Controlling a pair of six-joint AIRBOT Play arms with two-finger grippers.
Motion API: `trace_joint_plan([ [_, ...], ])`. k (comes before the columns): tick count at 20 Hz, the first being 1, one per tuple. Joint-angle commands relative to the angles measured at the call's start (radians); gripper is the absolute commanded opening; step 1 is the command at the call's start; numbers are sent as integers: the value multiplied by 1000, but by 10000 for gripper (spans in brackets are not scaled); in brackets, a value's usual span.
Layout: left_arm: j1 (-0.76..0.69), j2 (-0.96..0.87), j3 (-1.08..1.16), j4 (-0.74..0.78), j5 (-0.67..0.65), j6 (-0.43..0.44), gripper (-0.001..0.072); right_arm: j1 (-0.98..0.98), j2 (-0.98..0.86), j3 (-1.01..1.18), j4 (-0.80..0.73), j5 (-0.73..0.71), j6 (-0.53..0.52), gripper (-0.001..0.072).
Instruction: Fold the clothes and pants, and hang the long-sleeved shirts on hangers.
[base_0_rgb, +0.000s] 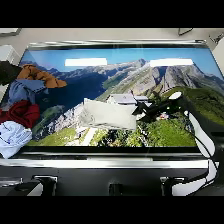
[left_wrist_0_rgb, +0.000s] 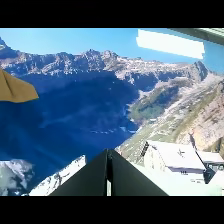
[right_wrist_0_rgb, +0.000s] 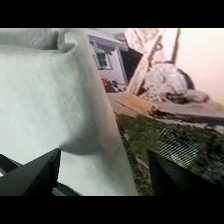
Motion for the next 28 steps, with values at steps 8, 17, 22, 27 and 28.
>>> trace_joint_plan([
  [8, 0, 1, 0, -14, 1, -11, 22, 43, -43, 4, 208, 56, -161, 59],
  [17, 0, -5, -1, -13, 1, -11, 22, -243, 54, 602, 6, 193, 145, 57],
  [22, 0, -5, -1, -13, 1, -11, 22, -491, 54, 787, -176, 175, 273, 57],
  [27, 0, -5, -1, -13, 1, -11, 22, -796, 15, 784, -221, 229, 299, 58],
  [28, 0, -6, -1, -13, 1, -12, 22, -853, 5, 784, -239, 259, 306, 58],
])
